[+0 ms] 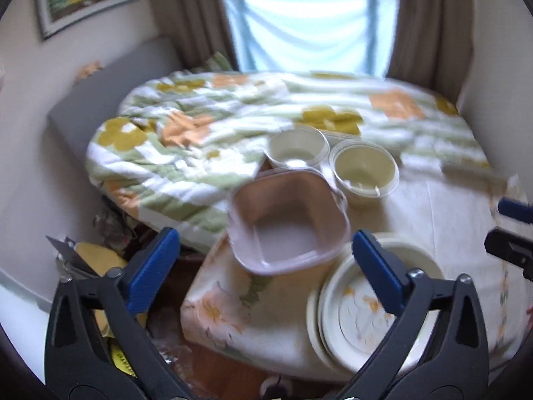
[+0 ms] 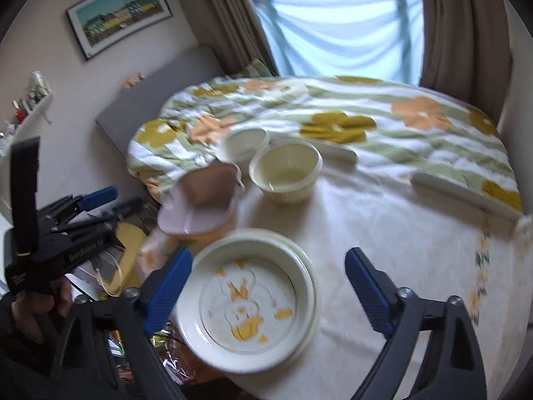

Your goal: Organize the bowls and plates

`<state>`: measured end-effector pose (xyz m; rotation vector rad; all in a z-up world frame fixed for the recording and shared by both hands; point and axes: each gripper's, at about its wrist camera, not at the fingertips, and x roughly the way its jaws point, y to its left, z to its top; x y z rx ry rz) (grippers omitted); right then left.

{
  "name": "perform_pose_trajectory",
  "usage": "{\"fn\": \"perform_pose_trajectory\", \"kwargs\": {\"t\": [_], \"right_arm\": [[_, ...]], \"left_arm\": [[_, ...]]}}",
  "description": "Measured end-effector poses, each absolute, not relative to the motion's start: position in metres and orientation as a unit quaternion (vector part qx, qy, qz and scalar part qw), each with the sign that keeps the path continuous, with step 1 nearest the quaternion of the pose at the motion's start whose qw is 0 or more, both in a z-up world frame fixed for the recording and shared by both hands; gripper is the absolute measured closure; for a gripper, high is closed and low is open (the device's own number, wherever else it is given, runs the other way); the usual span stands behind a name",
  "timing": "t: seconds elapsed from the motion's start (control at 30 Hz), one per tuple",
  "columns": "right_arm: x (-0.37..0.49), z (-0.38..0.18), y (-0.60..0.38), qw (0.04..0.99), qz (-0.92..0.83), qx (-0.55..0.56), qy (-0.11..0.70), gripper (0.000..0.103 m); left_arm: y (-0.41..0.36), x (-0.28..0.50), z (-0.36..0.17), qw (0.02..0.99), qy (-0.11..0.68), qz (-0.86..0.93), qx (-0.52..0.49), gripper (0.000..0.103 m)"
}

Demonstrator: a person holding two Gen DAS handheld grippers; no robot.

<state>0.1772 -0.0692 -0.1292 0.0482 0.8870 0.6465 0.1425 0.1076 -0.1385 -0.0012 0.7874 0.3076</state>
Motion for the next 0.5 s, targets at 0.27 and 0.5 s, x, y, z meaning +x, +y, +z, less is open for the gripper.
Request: {"fn": "perform_pose_trajectory", "kwargs": {"t": [0.27,0.5], "right_arm": [[0.228,-0.148,-0.011,0.826,0.322,-0.003,0.462,0.011],[0.263,-0.207,0.041,0.785,0.321,0.02,0.529,0.013]], "left_arm": [[0.155,0.176,-0.165,0.882,0.448,0.136,-0.057,0.001],[0.186,0.212,-0.226,0.848,0.507,0.097,-0.118,0.007]]}}
